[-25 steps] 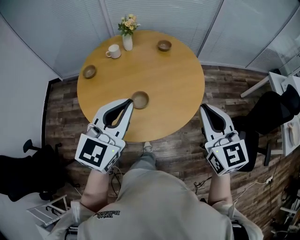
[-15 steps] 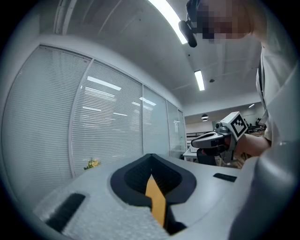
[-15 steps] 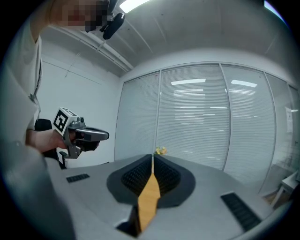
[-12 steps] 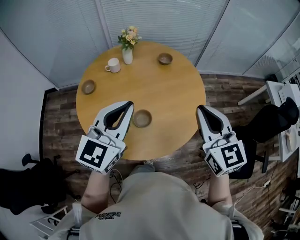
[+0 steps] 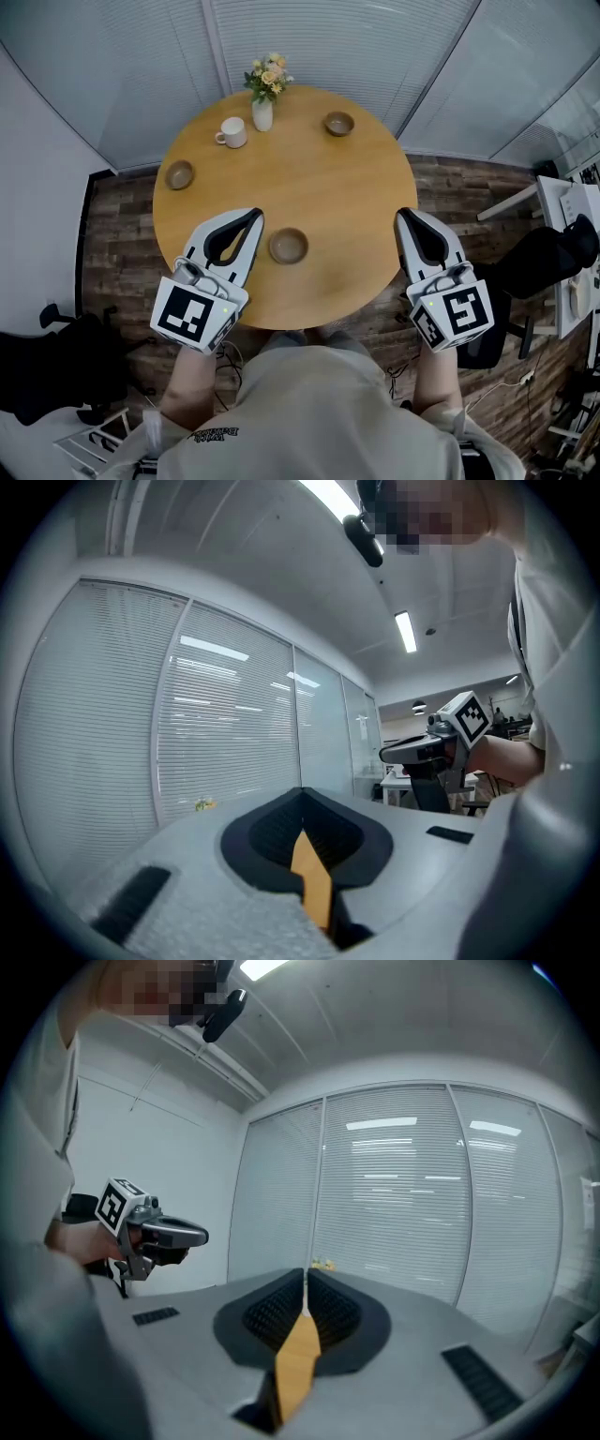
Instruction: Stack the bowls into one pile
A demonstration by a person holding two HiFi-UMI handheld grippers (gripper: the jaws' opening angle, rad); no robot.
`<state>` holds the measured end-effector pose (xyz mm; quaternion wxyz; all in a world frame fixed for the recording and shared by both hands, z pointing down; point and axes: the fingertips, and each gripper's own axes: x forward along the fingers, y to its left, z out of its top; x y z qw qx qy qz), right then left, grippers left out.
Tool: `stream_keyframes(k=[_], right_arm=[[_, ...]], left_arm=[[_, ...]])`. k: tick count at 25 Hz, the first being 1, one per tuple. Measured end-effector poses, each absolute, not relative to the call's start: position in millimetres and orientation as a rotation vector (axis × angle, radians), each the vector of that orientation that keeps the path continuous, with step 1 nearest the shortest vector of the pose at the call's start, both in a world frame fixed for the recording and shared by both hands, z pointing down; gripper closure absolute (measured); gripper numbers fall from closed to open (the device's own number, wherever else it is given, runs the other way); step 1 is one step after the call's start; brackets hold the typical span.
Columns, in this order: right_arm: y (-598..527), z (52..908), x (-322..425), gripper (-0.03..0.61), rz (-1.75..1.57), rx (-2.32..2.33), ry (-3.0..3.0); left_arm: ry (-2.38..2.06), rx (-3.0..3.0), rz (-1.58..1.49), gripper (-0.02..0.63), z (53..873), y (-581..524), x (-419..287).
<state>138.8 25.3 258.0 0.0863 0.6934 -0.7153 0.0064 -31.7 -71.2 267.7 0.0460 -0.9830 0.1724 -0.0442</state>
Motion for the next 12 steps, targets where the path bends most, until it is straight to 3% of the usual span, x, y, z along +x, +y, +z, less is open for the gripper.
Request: stream_keyframes(k=[12], right_arm=[[0,257,161,0.543,-0.006,1.986,-2.230]], left_arm=[[0.644,-2.980,-0.186,0.594,274,-82,-19]])
